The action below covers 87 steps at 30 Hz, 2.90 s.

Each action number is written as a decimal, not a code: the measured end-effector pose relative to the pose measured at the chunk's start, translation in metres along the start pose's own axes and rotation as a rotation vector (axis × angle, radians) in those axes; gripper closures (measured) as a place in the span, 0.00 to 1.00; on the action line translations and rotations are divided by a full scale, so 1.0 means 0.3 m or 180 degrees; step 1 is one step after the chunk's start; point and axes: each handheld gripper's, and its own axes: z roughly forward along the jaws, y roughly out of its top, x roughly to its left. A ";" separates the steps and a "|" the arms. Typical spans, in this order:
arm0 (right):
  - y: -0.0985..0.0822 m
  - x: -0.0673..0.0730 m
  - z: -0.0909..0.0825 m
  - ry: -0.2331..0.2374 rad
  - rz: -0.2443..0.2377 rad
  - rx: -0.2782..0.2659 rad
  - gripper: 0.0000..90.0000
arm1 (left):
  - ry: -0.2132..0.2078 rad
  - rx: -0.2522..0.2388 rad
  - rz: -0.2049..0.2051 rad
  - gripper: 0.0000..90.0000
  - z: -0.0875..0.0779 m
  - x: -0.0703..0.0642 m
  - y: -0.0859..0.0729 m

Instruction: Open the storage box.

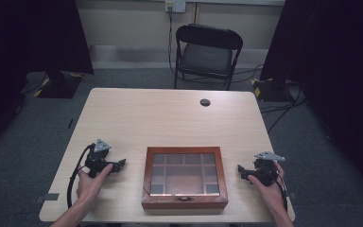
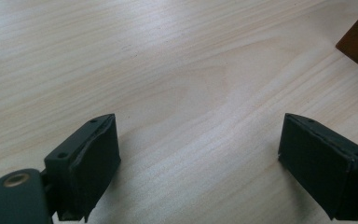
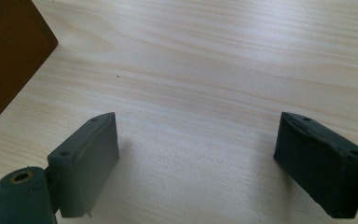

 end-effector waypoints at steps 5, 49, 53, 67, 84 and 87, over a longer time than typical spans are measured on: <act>0.000 0.000 0.000 0.0001 0.0000 0.0000 0.14 | 0.0006 0.0007 0.0003 0.13 0.000 0.000 0.000; 0.002 0.001 0.002 0.0011 0.0003 0.0004 0.14 | -0.1121 -0.0358 0.0148 0.39 -0.150 -0.195 0.114; 0.003 0.001 0.002 0.0011 0.0004 0.0005 0.14 | -0.1252 -0.0358 0.0207 0.40 -0.156 -0.225 0.124; 0.004 0.001 0.004 0.0014 0.0000 0.0004 0.14 | -0.1678 -0.0369 0.0366 0.46 -0.147 -0.336 0.173; 0.005 0.001 0.004 0.0013 0.0001 0.0006 0.14 | -0.1994 -0.0327 0.0648 0.47 -0.119 -0.493 0.303; 0.005 0.001 0.004 0.0014 0.0000 0.0005 0.14 | -0.2006 -0.0294 0.0689 0.47 -0.109 -0.523 0.308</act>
